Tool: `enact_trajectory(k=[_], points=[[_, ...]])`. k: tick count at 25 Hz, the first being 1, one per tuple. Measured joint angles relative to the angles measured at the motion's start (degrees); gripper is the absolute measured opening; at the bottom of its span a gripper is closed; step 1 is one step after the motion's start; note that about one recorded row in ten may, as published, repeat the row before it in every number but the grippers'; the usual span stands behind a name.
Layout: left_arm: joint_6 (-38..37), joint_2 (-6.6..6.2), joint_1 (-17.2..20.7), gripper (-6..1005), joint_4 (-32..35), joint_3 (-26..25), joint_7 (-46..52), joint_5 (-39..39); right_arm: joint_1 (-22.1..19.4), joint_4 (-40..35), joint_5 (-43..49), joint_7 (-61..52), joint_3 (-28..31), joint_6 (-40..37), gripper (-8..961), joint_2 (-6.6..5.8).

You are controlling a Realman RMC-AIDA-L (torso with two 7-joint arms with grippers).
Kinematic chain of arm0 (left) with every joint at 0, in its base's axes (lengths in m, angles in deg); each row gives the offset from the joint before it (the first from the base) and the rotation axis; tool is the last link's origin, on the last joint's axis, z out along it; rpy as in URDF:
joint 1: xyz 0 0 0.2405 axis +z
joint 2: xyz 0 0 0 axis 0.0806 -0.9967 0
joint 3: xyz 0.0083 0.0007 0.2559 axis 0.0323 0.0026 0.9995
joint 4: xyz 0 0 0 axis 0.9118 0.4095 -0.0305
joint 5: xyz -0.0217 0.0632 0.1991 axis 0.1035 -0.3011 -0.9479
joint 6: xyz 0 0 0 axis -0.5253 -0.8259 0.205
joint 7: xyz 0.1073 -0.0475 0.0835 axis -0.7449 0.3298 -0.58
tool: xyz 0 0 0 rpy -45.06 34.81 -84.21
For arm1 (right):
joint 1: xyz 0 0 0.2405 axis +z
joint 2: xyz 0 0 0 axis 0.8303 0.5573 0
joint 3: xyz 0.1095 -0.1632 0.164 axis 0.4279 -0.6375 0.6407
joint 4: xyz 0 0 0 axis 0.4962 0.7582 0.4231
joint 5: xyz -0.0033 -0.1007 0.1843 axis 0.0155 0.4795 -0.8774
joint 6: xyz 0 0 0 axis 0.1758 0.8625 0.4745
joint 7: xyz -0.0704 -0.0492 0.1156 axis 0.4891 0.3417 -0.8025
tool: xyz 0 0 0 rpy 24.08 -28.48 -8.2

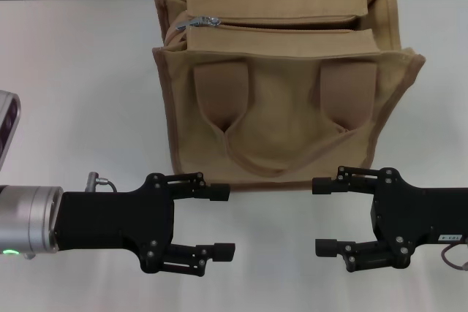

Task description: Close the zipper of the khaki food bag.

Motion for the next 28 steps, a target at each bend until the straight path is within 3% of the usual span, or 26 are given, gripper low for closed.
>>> enact_trajectory(k=[17,22,28], points=[[0.6,-0.08,0.5,809,0.5,-0.4,0.0,0.2,0.1,0.0,0.1,0.0,0.4,0.0,812,0.0],[0.8,-1.08,3.1,809,2.2,-3.4,0.5,2.9,0.1,0.0,0.1,0.0,0.5,0.0,812,0.0],[3.2,-3.23,9.1,809,2.9,-8.9,-0.6,12.9,0.1,-0.1,0.1,0.0,0.5,0.0,811,0.0]])
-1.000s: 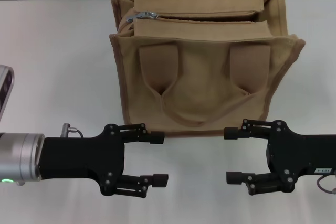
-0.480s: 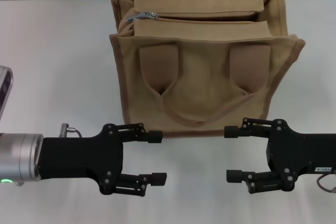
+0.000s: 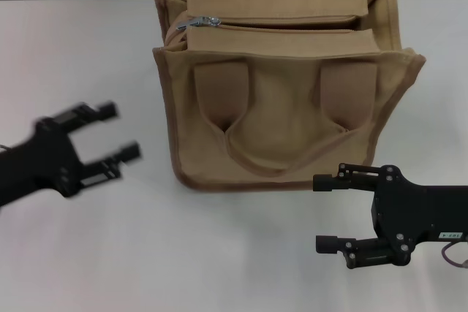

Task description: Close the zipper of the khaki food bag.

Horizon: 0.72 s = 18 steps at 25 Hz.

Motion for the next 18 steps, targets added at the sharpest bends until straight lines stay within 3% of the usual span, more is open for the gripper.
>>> enact_trajectory(k=[4,8,18], points=[[3.0,0.52,2.4,809,-0.1,-0.8,-2.4,6.7,0.2,-0.1,0.0,0.0,0.0,0.0,811,0.0],[4.3,0.97,2.7,808,0.1,-0.8,-2.9,8.4,0.4,-0.1,0.0,-0.1,0.0,0.0,811,0.0],[7.5,1.26,-1.3,808,-0.4,-0.6,-3.0,8.7,0.4,-0.3,0.0,-0.1,0.1,0.1,810,0.0]])
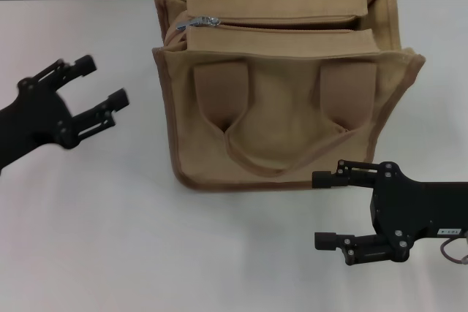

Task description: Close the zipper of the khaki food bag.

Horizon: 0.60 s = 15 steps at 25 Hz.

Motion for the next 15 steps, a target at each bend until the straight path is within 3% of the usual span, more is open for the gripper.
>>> enact_trajectory(k=[7,15], points=[[6.3,1.3,-5.1,808,-0.1,0.2,-0.1,-0.1,-0.5,0.0,0.0,0.0,1.2,-0.1,809,-0.14],[9.3,1.88,-8.6,807,-0.2,2.8,0.6,-0.4,-1.2,0.1,0.0,0.1,2.5,-0.1,808,-0.19]])
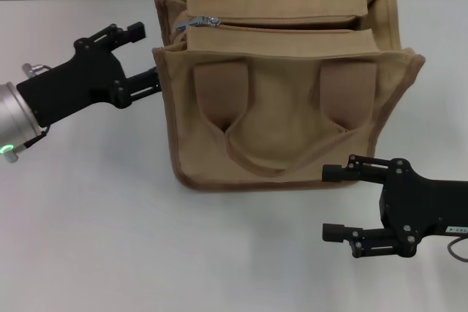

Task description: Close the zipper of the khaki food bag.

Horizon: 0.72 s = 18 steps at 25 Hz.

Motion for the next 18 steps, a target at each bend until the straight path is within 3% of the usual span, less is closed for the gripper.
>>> enact_trajectory(k=[12,18], points=[[-2.7,-1.38,0.2,807,0.0,1.8,1.9,0.0,-0.4,-0.1,0.0,0.1,0.4,-0.1,807,-0.08],[-2.0,-0.55,-1.2,806,0.1,1.9,1.5,-0.1,-0.2,-0.1,0.0,0.1,0.1,-0.1,806,-0.08]])
